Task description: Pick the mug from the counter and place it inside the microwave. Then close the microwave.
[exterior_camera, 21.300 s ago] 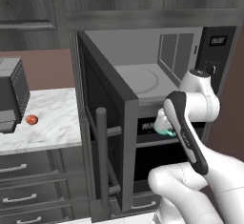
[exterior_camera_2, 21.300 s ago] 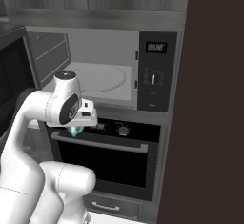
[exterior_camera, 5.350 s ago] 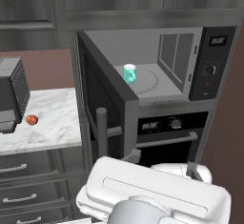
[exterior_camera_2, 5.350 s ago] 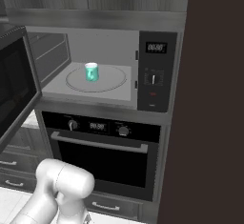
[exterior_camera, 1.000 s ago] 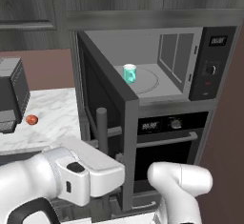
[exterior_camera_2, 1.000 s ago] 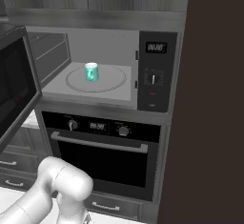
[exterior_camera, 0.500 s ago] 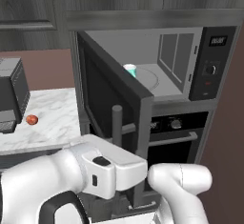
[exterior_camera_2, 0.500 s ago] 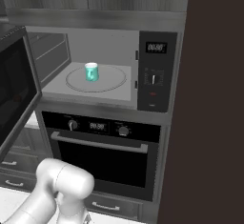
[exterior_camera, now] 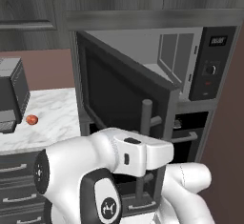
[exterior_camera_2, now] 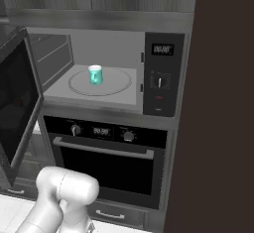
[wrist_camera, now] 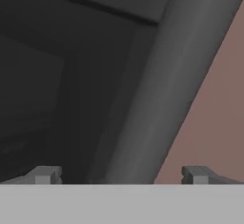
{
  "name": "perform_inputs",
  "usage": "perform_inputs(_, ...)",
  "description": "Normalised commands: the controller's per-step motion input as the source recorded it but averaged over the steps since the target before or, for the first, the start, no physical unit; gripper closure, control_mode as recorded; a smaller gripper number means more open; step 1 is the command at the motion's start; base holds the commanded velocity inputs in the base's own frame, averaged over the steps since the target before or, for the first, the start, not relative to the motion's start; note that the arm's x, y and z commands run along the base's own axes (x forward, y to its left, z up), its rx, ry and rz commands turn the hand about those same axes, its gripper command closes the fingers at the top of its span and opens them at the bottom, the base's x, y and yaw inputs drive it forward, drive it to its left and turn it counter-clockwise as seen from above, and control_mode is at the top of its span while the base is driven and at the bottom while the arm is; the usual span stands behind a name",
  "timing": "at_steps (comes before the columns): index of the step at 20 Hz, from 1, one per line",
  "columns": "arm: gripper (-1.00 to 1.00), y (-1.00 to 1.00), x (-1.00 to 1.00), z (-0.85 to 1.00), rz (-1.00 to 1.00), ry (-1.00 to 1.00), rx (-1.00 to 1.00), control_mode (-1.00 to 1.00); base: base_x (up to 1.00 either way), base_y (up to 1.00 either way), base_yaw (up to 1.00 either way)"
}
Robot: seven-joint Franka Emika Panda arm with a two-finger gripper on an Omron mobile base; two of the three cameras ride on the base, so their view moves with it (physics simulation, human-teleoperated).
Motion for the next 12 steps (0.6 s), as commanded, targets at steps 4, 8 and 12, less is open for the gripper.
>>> perform_inputs(4,-1.0,-0.54,0.38,0.0,0.01,0.09,0.0,-1.0,0.0,0.0,0.0)
perform_inputs(8,-1.0,-0.54,0.46,0.03,0.05,0.05,0.0,-1.0,0.0,0.0,0.0)
perform_inputs(12,-1.0,-0.54,0.57,0.02,0.1,0.02,0.0,-1.0,0.0,0.0,0.0)
